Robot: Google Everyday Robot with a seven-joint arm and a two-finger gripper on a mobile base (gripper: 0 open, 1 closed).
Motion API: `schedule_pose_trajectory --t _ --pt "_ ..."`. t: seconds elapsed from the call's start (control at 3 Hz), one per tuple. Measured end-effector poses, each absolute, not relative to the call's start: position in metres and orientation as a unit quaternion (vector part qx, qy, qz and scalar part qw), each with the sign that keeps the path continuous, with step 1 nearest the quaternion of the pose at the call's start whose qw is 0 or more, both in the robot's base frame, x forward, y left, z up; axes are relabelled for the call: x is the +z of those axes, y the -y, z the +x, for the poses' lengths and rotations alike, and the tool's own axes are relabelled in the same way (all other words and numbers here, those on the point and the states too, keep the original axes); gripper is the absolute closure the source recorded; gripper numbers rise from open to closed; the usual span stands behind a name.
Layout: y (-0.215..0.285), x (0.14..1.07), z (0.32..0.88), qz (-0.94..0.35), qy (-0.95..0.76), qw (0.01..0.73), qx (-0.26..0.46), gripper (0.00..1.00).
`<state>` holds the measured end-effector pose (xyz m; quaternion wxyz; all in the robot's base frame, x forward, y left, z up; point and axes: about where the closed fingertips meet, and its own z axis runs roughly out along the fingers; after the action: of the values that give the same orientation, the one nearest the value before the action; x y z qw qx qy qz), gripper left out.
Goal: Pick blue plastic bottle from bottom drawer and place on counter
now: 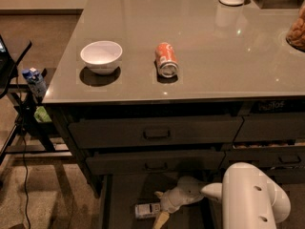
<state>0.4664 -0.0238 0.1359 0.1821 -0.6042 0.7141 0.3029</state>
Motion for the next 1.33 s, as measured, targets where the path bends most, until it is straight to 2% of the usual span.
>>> schedule_pose_trajectory --t 0.33,0.67,1.33 --pt "0.021 0.1271 0.4625 -0.598 -0.719 0.176 0.307 0.0" --pt "0.021 0.1271 0.4625 -0.598 -0.719 0.176 0.307 0.19" --pt "0.021 0.1271 0.4624 -0.598 -0.719 0.176 0.307 0.66"
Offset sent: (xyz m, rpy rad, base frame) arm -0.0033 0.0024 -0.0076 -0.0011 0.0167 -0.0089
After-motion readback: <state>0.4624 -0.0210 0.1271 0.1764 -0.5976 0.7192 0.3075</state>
